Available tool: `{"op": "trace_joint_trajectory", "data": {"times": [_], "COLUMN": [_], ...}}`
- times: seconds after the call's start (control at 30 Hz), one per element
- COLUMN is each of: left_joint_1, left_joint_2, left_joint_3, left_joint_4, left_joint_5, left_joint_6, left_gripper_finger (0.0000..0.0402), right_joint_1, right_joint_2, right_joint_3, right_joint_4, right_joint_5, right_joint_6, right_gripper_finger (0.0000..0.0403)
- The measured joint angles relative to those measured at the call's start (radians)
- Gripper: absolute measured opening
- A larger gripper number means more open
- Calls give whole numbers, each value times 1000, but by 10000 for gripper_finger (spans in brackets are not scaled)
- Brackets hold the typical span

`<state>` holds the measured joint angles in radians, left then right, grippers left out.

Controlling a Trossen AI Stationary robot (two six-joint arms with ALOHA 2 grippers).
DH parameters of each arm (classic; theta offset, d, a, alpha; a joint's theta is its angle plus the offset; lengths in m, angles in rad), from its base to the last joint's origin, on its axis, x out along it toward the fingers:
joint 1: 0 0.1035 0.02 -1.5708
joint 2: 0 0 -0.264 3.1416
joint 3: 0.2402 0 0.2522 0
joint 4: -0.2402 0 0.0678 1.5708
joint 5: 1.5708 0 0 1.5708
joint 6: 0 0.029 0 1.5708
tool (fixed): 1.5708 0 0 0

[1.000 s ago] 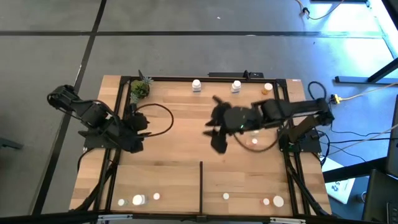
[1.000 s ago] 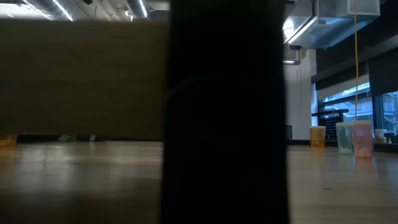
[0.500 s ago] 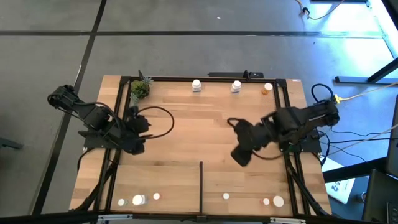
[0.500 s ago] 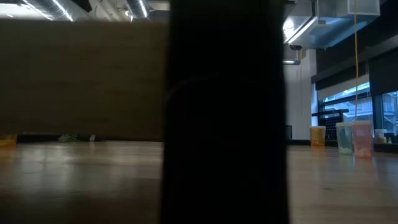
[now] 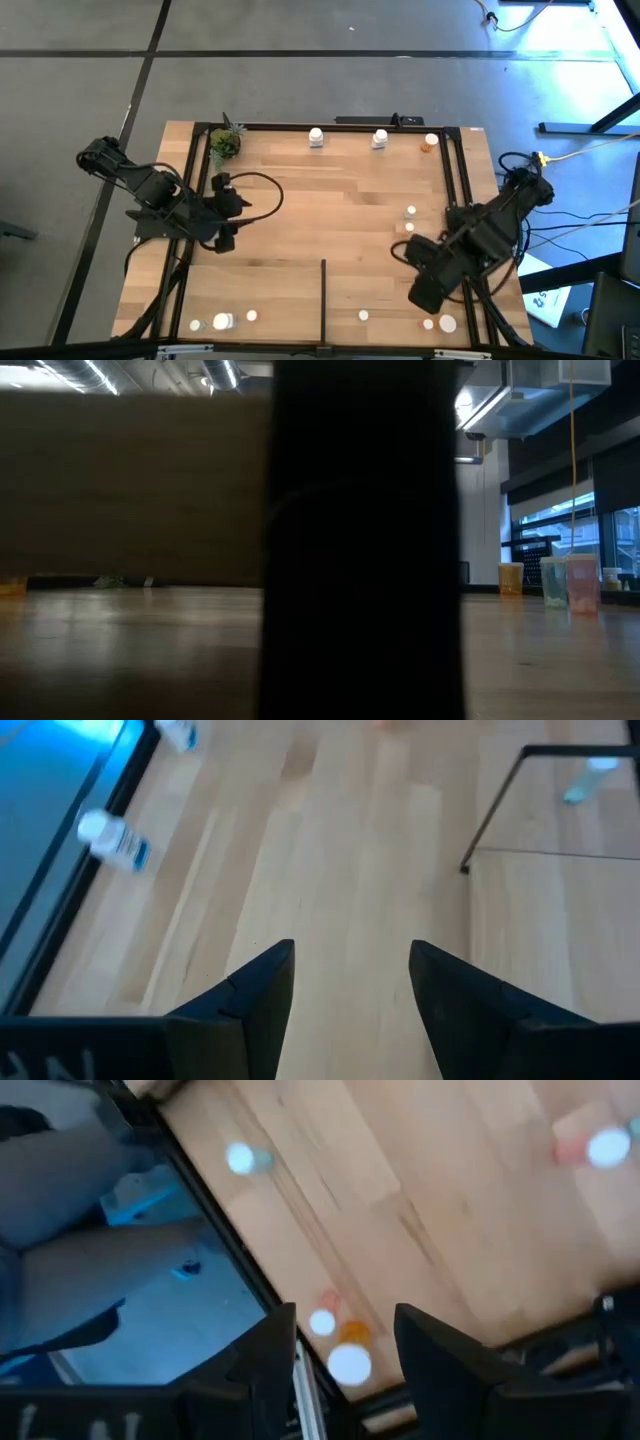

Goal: Pick and place medicine bottles onto shelf by color
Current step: Put the bottom right orange pill bottle on the shelf

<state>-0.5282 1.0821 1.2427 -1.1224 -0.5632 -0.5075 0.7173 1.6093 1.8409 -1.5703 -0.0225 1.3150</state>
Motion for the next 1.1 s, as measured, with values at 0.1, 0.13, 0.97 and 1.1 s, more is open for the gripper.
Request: {"op": "trace_joint_trajectory", "data": {"times": [0.1,0.13,0.97,1.1], "left_joint_1": [0,0,0,0], "left_joint_2": [0,0,19,24], "left_joint_3": [0,0,0,0], "left_joint_4": [49,61,100,125], "left_joint_5": [6,7,100,155], "left_joint_6": [64,78,139,212], "left_gripper_finger": [192,192,192,192], "right_joint_1": [40,51,166,173], "right_joint_2": [0,0,0,0], "right_joint_3": [-51,-73,-560,-603], "right_joint_4": [1,5,538,584], "right_joint_5": [0,-5,-226,-238], "right_joint_6": [63,90,492,507], "right_gripper_finger": [173,173,173,173]}}
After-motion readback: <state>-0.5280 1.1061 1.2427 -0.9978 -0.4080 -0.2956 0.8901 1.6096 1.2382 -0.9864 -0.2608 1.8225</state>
